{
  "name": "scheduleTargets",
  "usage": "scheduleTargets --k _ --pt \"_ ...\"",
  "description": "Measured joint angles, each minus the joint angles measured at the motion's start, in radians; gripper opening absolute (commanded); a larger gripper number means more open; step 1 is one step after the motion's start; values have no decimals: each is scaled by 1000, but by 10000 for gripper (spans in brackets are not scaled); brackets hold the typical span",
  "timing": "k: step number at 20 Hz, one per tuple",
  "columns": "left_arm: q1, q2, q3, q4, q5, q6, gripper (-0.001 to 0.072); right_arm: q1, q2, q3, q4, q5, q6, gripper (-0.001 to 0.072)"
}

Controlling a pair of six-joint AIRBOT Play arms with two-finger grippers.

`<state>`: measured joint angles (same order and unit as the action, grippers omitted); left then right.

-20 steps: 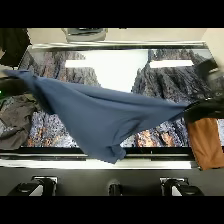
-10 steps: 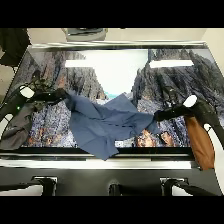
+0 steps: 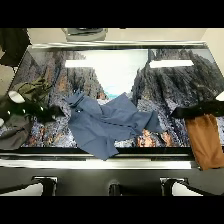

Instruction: Fold the shirts.

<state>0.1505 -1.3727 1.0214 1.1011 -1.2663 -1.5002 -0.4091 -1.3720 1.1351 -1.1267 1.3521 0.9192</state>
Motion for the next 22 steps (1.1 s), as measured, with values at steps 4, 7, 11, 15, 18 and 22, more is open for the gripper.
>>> scheduleTargets --k 4,7,11,15,18,22 --pt "-56 119 -306 -89 19 54 696 -30 0 -132 32 51 -57 695" --pt "-103 163 -429 -185 80 72 632 -36 0 -197 44 38 -76 695" --pt "-195 178 -489 -293 233 62 370 -39 0 -230 77 -20 -98 700" --pt "-285 179 -507 -317 411 -12 37 13 -20 -239 103 -89 -113 704" --pt "-314 185 -507 -325 467 -48 36 87 -58 -240 107 -144 -106 604" --pt "-325 217 -478 -304 497 -31 35 174 -91 -234 101 -234 -81 43"
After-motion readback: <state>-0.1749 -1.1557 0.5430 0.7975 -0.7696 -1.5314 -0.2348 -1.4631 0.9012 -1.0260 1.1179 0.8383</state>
